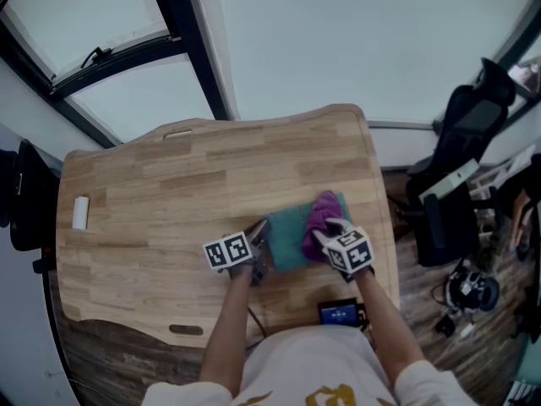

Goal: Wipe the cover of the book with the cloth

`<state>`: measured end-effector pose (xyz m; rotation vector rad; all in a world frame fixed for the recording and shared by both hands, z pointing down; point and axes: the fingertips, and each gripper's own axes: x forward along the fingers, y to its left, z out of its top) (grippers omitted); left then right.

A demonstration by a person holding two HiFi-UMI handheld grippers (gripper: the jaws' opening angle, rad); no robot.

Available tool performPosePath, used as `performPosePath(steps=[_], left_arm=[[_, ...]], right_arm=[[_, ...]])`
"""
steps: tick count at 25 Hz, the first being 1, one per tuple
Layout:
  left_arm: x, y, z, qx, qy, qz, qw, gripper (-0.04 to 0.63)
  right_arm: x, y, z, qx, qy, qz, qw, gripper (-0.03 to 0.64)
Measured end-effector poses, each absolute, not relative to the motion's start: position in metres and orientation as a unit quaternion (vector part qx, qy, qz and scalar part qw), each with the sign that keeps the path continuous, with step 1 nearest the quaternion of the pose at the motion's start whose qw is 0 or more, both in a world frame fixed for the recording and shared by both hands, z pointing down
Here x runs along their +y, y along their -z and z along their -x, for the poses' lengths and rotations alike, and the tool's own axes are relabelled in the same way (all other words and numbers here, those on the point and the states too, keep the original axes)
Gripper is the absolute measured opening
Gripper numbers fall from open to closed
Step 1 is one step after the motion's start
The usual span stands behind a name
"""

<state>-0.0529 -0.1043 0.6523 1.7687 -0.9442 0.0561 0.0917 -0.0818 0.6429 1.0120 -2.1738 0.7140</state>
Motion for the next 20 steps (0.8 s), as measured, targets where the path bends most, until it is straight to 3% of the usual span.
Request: performPosePath(steps=[15, 20], left_arm=[[-0.104, -0.654, 0.054, -0.403, -0.028, -0.744, 0.533, 0.057], [-0.105, -0.655, 0.054, -0.412, -0.023, -0.738, 0.534, 0.057]], right_arm=[[-0.091, -0.641, -0.100, -0.799, -0.216, -0.458, 0.324, 0.077], [-0.078, -0.640, -0.069, -0.808, -0.235, -0.416, 0.344, 0.077]])
